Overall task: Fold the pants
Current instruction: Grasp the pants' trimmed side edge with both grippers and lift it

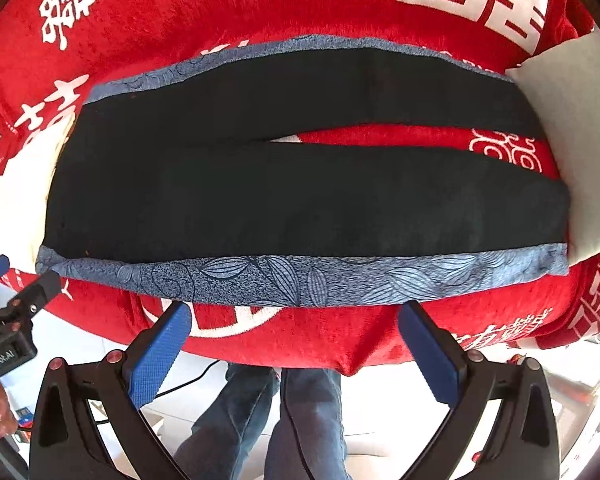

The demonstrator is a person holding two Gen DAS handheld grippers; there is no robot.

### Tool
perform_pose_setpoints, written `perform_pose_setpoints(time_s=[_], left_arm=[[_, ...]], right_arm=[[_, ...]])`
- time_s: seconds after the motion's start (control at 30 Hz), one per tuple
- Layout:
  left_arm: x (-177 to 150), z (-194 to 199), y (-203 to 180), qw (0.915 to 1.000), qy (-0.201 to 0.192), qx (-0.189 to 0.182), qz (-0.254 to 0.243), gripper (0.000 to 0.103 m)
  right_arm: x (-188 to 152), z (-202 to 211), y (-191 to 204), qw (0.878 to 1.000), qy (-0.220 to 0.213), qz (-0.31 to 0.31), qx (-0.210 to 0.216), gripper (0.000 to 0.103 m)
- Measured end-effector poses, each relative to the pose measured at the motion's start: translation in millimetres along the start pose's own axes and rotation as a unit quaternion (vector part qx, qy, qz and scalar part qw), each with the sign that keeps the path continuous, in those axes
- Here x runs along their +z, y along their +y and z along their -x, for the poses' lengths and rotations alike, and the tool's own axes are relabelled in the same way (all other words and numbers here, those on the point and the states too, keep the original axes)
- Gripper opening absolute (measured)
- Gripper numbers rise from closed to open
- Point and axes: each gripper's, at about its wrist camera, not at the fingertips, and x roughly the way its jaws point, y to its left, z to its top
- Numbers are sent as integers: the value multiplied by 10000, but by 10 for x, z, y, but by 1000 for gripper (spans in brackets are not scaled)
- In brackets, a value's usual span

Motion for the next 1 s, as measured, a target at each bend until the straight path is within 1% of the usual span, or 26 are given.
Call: perform_pose_setpoints(time_s=[0.13, 0.2, 0.33, 0.4, 0.43, 0.47, 0.53, 0.57, 0.6, 0.63, 0.67, 0.7, 0.77, 0.8, 0.83, 0.9, 0.93, 0.97, 1.0], left_arm=[[-30, -142, 75, 10000, -5, -28, 46, 103], [-37, -204, 129, 9998, -42, -96, 149, 103], [-48, -288, 217, 9991, -110, -239, 323, 103], [-63, -311, 294, 9979, -226, -374, 474, 103], [-78, -325, 355, 9965, -299, -505, 603, 103], [-92, -341, 410, 9949, -344, -622, 718, 103], [-141, -413, 559, 9896, -417, -880, 1055, 103], [-177, -480, 653, 9853, -417, -1075, 1257, 103], [-204, -539, 718, 9816, -394, -1223, 1410, 103], [-245, -620, 807, 9759, -360, -1414, 1622, 103], [-286, -692, 887, 9699, -333, -1585, 1816, 103], [-326, -764, 962, 9638, -319, -1737, 1997, 103], [-392, -871, 1069, 9530, -295, -1998, 2258, 103], [-435, -937, 1126, 9462, -272, -2150, 2404, 103], [-474, -1003, 1173, 9398, -249, -2275, 2539, 103], [-515, -1099, 1224, 9334, -216, -2362, 2694, 103], [-528, -1151, 1248, 9306, -202, -2393, 2762, 103], [-532, -1186, 1266, 9281, -201, -2433, 2810, 103], [-539, -1227, 1277, 9235, -210, -2528, 2877, 103]], right_arm=[[-6, -83, 61, 9999, -78, -28, 64, 103], [-7, -123, 68, 9998, -141, -57, 100, 103], [-4, -176, 28, 9982, -238, -289, 468, 103], [-10, -193, -17, 9953, -334, -444, 793, 103], [-20, -208, -43, 9927, -381, -529, 1012, 103], [-38, -231, -91, 9873, -453, -661, 1373, 103], [-83, -289, -166, 9772, -512, -853, 1875, 103], [-119, -355, -223, 9686, -494, -998, 2223, 103], [-157, -416, -266, 9611, -465, -1113, 2485, 103], [-187, -460, -298, 9554, -448, -1209, 2658, 103], [-242, -538, -347, 9469, -422, -1351, 2886, 103], [-291, -613, -381, 9397, -372, -1461, 3070, 101], [-396, -818, -462, 9162, -172, -1740, 3605, 95], [-445, -914, -499, 9055, -94, -1880, 3804, 89], [-498, -1020, -526, 8968, -13, -1997, 3948, 84], [-568, -1182, -561, 8836, 87, -2159, 4155, 78], [-584, -1241, -588, 8800, 98, -2212, 4202, 75], [-599, -1299, -605, 8752, 100, -2258, 4277, 74], [-610, -1348, -621, 8701, 80, -2295, 4360, 73]])
